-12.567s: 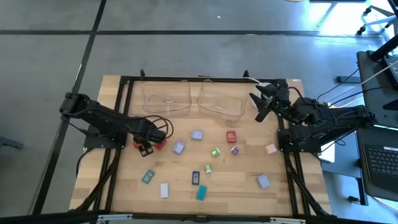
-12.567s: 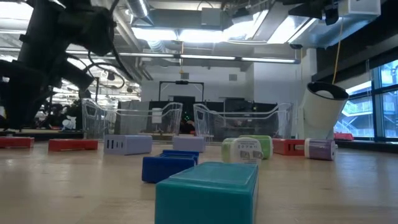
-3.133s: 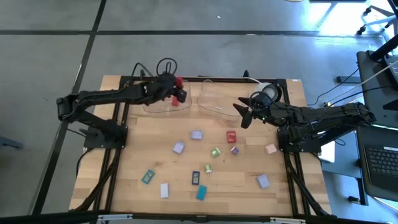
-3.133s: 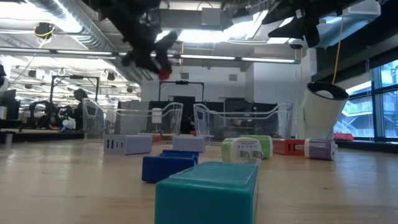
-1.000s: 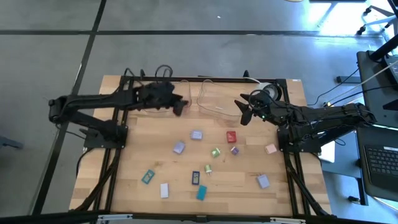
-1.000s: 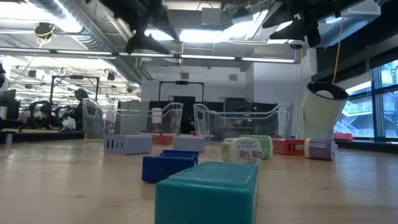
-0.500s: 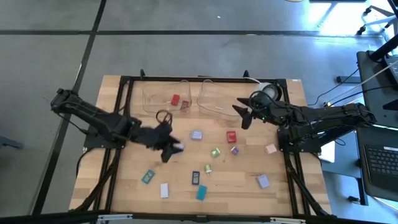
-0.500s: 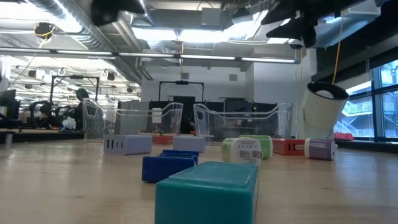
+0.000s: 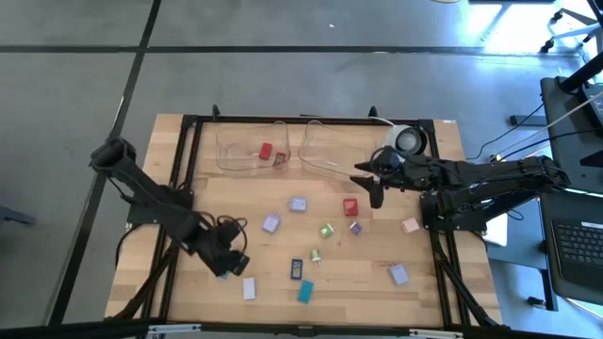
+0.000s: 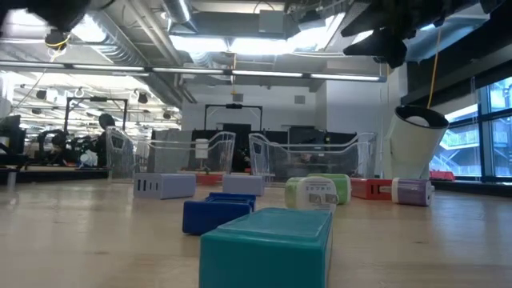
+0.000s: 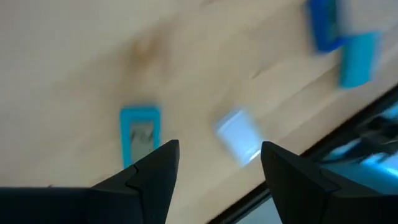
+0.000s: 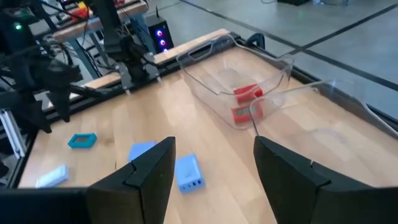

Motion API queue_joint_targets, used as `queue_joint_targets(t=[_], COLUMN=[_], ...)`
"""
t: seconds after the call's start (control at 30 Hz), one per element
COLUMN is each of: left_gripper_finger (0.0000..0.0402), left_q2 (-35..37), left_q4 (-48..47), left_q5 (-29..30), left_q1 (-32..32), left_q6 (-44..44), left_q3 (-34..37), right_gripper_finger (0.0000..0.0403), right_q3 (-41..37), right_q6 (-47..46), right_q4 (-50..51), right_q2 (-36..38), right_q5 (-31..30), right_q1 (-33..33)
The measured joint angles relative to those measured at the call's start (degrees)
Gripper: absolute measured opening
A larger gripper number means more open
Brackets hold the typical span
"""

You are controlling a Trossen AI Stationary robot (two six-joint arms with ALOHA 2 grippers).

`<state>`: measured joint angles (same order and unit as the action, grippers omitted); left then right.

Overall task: Pick & Place Office items
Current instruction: Put the top light blue digital timer into the left transparent bin

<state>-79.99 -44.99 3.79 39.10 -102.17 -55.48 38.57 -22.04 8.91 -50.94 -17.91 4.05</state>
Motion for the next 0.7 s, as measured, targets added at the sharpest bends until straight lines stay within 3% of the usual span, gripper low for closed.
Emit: queue_joint_targets(t=[0.23,0.7], left_gripper_finger=[0.0224,0.0224], left_q2=[-8.54,-16.83], left_q4=[-0.75,-0.95], left_q5=[-12.78,-11.81], left_q1=[0.55,0.54], left_q6=[-0.29,2.24], left_q3=[0.02,0.01], right_gripper_finger=[0.0221,0.0221], right_q3=[0.0,0.0], right_q6=[0.31,1.75], right_q4=[1.02,1.0], right_q2=[0.0,0.0], right_q5=[0.0,-0.5], right_q1=[0.0,0.0])
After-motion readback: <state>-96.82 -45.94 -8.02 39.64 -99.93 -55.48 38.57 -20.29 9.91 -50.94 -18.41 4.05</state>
